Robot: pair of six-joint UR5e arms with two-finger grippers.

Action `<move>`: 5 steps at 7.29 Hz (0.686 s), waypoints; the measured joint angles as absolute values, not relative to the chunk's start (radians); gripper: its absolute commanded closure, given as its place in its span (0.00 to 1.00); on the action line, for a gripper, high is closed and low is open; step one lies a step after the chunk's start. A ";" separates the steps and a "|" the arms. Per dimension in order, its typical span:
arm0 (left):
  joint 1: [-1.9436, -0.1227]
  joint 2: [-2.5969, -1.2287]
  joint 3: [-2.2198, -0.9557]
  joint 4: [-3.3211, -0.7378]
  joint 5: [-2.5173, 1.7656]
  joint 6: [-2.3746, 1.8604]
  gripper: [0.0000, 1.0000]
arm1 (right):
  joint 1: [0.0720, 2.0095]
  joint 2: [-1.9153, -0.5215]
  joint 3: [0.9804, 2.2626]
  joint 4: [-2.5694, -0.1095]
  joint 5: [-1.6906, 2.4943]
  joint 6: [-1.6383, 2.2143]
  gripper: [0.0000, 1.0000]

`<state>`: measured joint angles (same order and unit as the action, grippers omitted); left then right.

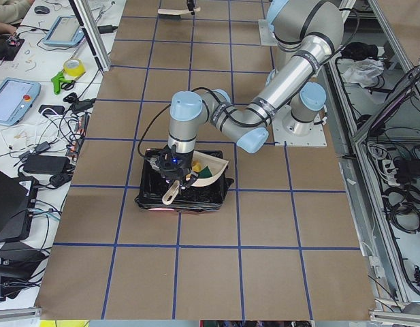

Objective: Sweep and dump trash into bin
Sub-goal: 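Tilt the dustpan into the bin with the left gripper while the right releases the brush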

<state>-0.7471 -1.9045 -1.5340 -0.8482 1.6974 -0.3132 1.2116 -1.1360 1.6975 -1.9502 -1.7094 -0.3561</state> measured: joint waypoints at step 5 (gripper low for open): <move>-0.777 -1.914 -1.548 -0.598 1.725 -0.231 1.00 | 1.230 -1.208 1.627 -1.959 -1.664 -0.351 0.00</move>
